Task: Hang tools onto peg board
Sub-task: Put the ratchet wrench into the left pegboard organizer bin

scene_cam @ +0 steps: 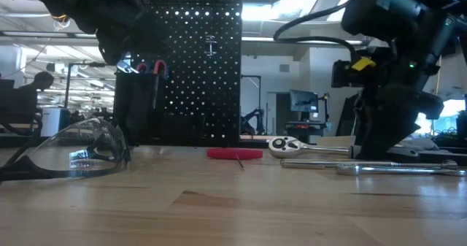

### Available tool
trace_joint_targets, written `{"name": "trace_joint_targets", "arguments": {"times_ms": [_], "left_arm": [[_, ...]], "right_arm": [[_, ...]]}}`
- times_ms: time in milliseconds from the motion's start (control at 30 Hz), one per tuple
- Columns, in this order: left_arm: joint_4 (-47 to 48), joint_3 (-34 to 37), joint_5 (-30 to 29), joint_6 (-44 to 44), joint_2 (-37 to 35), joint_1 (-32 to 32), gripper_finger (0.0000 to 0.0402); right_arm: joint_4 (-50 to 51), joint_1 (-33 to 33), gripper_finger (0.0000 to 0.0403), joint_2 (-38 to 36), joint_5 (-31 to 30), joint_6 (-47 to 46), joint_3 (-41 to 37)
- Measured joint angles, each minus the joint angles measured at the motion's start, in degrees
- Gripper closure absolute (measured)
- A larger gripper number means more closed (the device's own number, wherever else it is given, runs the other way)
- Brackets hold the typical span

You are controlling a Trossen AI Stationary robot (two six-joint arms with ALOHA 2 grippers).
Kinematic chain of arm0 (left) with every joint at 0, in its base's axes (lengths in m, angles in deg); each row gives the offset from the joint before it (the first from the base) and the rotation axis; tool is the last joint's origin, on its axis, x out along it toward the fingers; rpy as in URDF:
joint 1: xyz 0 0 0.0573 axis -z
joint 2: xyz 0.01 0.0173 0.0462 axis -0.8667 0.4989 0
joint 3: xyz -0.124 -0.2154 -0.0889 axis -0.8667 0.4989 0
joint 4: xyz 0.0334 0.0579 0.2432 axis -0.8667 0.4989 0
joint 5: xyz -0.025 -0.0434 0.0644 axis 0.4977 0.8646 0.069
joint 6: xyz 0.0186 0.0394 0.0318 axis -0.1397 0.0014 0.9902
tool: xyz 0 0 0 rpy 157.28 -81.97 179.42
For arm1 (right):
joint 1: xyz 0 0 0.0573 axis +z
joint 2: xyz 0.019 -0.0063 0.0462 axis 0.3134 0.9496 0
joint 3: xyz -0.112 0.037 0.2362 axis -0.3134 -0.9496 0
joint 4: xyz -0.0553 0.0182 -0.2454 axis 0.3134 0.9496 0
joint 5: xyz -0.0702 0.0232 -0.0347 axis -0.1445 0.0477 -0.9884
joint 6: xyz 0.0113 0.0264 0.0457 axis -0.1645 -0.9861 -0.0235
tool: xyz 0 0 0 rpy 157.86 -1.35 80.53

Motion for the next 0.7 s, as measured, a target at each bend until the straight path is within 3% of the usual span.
{"name": "trace_joint_targets", "arguments": {"times_ms": [267, 500, 700], "left_arm": [[0.0, 0.0, 0.0, -1.7, 0.0, 0.0, 0.0286], [0.3, 0.0, 0.0, -5.7, 0.0, -1.3, 0.0280], [-0.1, 0.0, 1.7, -6.1, 0.0, -2.5, 0.0227]], "right_arm": [[-1.4, 0.2, 0.0313, 0.8, -1.5, 0.1, 0.0], [-2.3, 0.4, 0.0314, 0.8, -4.1, 0.0, -0.3], [-4.0, 0.8, 0.0314, -2.8, -5.6, 2.0, -0.8]]}}
